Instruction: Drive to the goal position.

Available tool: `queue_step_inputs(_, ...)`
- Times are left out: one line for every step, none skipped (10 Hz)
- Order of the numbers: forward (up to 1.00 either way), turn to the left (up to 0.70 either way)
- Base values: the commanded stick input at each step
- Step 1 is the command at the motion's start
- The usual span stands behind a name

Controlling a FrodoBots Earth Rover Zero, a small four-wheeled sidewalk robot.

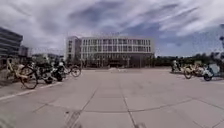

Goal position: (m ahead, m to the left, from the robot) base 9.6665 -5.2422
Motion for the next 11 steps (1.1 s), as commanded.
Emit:
queue_step_inputs(0.7, -0.14)
queue_step_inputs(0.7, -0.14)
queue_step_inputs(0.7, -0.14)
queue_step_inputs(0.7, -0.14)
queue_step_inputs(0.7, -0.14)
queue_step_inputs(0.7, -0.14)
queue_step_inputs(0.7, -0.14)
queue_step_inputs(0.7, -0.12)
queue_step_inputs(0.7, -0.12)
queue_step_inputs(0.59, -0.11)
queue_step_inputs(0.29, -0.12)
